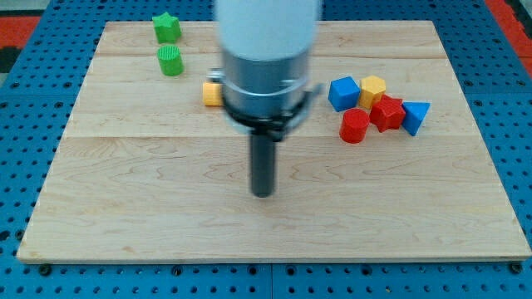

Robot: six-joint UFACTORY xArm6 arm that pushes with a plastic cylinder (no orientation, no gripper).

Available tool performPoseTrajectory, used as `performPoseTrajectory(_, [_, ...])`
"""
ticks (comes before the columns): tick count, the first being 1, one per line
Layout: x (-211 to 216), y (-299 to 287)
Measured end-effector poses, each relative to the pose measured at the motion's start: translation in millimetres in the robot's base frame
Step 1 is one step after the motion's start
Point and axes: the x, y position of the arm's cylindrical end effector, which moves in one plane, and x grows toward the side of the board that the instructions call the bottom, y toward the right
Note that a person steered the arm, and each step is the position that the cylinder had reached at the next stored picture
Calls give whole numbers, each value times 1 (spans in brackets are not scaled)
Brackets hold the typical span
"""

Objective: Move the green circle towards center of the board

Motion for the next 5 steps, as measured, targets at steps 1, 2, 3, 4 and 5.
performPoseTrajectory(1, [-54,-71])
performPoseTrajectory(2, [-109,-80])
performPoseTrajectory(3, [-168,-152])
performPoseTrajectory(4, [-155,-82])
performPoseTrajectory(5, [-159,50])
